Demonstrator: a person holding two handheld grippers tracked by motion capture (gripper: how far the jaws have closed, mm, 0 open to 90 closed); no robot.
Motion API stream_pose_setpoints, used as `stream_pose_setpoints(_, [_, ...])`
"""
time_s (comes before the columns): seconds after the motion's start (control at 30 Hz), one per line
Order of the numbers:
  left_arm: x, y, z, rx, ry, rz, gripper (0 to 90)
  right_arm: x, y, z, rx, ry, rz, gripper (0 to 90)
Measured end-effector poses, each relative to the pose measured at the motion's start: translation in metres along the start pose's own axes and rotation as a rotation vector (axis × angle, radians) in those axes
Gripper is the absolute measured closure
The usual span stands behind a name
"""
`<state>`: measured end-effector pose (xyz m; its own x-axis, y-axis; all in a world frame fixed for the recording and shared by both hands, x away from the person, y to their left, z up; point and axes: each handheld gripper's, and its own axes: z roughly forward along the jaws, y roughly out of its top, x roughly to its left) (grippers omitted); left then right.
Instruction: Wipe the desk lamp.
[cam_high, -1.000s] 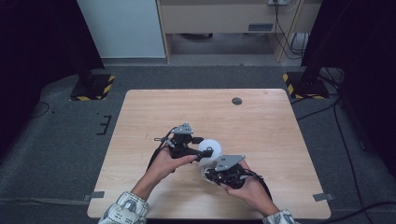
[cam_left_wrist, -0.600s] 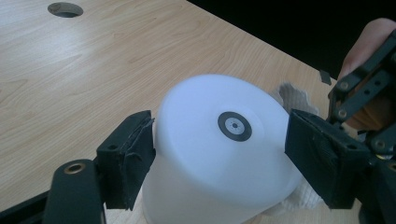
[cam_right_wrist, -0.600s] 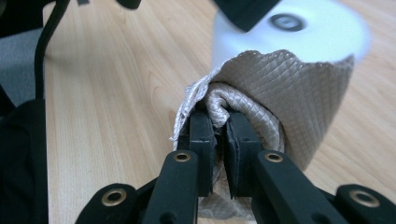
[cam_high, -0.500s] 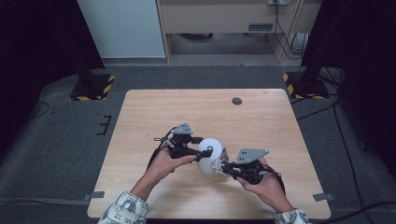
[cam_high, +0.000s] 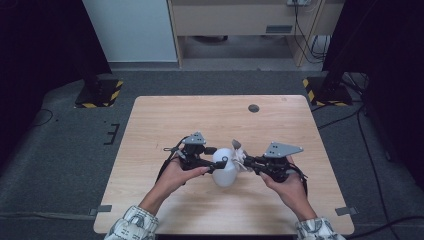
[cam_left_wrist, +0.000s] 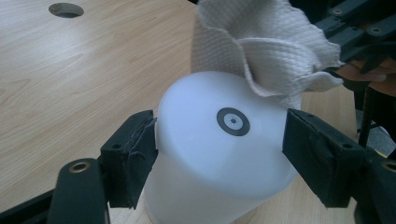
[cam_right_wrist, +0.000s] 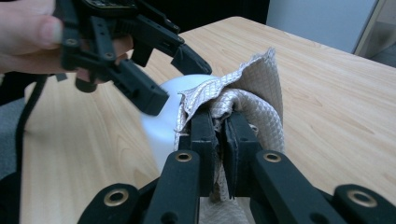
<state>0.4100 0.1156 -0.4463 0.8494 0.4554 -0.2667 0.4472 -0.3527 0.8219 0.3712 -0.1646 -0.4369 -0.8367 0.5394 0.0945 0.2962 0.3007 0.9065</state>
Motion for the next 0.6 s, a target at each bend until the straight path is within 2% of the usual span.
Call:
stream_pose_setpoints(0.13, [0.0,0.0,0.0,0.0,0.0,-0.001,25.4,-0.009,0.002,0.009,0.0,-0.019,0.017,84.1])
stream_pose_setpoints(0.27, [0.0,0.0,0.0,0.0,-0.001,-0.002,25.4,-0.023,-0.001,0.014,0.007,-0.055,0.056,84.2])
stream_pose_setpoints(0.4, [0.0,0.0,0.0,0.0,-0.002,-0.003,25.4,-0.028,-0.006,0.019,0.033,-0.06,0.074,84.2])
stream_pose_setpoints(0.47, [0.0,0.0,0.0,-0.001,-0.001,-0.005,25.4,-0.029,-0.01,0.023,0.055,-0.063,0.082,84.2])
stream_pose_setpoints(0.6, [0.0,-0.001,0.0,-0.007,-0.002,-0.008,25.4,-0.029,-0.022,0.032,0.142,-0.066,0.081,84.2])
